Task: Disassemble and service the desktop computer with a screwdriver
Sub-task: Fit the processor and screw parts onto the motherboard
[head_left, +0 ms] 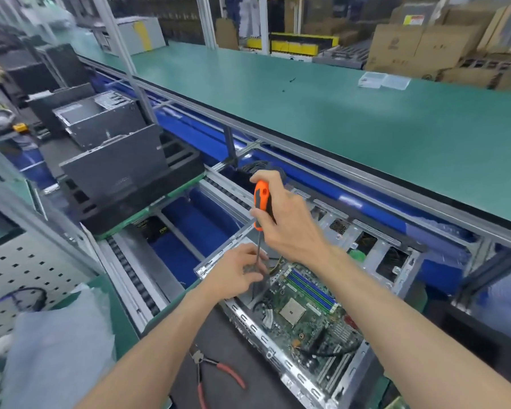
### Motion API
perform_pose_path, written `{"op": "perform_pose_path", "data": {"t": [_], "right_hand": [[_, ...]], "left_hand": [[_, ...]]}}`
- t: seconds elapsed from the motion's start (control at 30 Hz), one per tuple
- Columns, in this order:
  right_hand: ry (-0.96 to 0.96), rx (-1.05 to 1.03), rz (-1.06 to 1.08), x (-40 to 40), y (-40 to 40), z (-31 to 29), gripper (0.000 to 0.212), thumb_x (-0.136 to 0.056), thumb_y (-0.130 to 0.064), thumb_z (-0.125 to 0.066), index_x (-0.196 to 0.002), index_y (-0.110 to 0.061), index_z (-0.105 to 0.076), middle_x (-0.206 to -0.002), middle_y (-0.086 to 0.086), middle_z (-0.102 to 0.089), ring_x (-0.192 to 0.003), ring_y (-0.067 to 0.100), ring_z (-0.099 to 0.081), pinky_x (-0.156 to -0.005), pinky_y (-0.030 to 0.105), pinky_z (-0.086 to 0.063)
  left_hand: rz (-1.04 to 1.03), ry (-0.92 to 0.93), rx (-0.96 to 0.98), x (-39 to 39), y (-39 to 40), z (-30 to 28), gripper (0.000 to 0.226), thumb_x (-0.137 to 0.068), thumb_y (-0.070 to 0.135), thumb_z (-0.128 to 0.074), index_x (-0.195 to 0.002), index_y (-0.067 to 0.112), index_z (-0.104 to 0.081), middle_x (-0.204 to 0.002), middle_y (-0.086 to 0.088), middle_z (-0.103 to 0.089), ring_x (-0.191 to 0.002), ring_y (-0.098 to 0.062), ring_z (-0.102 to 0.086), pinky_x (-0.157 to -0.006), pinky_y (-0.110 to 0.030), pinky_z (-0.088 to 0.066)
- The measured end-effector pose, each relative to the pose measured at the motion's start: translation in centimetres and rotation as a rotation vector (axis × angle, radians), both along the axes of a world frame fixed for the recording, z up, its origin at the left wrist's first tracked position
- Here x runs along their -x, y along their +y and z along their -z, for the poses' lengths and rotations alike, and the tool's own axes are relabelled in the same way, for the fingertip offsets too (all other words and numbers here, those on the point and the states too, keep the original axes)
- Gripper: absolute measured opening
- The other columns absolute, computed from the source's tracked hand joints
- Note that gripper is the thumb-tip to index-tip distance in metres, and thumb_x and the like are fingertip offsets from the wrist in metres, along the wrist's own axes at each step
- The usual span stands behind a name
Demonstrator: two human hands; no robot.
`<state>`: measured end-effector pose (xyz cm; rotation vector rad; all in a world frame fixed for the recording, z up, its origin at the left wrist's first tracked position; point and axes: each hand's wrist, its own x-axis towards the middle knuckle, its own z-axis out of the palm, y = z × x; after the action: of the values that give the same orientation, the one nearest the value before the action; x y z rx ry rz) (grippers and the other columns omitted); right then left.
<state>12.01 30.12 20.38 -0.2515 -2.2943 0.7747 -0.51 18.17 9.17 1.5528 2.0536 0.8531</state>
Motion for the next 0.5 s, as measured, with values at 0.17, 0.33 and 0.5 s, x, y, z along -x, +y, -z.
{"op": "perform_pose_path", "data": {"t": [0.17, 0.33, 0.5], "right_hand": [[-0.053, 0.032, -0.007, 0.2, -0.4, 1.8, 0.043, -0.094, -0.014, -0.059, -0.127, -0.027, -0.035, -0.072, -0.021, -0.034, -0.063, -0.002, -0.047, -0.058, 0.019, -0.027], [-0.098, 0.044, -0.023, 0.4, -1.1, 2.6, 0.042, -0.094, -0.014, -0.059, -0.126, -0.026, -0.034, -0.065, -0.015, -0.037, -0.056, 0.005, -0.043, -0.055, 0.022, -0.025], [-0.098, 0.031, -0.043, 1.3, -1.6, 3.0, 0.045, -0.093, -0.012, -0.061, -0.127, -0.026, -0.035, -0.072, -0.030, -0.044, -0.065, -0.006, -0.046, -0.056, 0.012, -0.031]], "left_hand": [[-0.020, -0.054, -0.035, 0.8, -0.1, -0.2, 0.018, -0.068, 0.004, -0.084, -0.064, 0.016, -0.070, -0.100, 0.014, -0.063, -0.080, -0.004, -0.057, -0.075, -0.015, -0.042], [-0.036, -0.106, -0.018, 1.4, -0.1, 0.3, 0.014, -0.065, -0.001, -0.084, -0.067, -0.004, -0.071, -0.093, 0.018, -0.064, -0.074, -0.006, -0.061, -0.070, -0.016, -0.046], [-0.041, -0.090, 0.027, 1.8, -0.1, 0.5, 0.020, -0.061, 0.007, -0.081, -0.068, -0.005, -0.067, -0.085, 0.014, -0.062, -0.062, -0.009, -0.058, -0.057, -0.020, -0.045]]}}
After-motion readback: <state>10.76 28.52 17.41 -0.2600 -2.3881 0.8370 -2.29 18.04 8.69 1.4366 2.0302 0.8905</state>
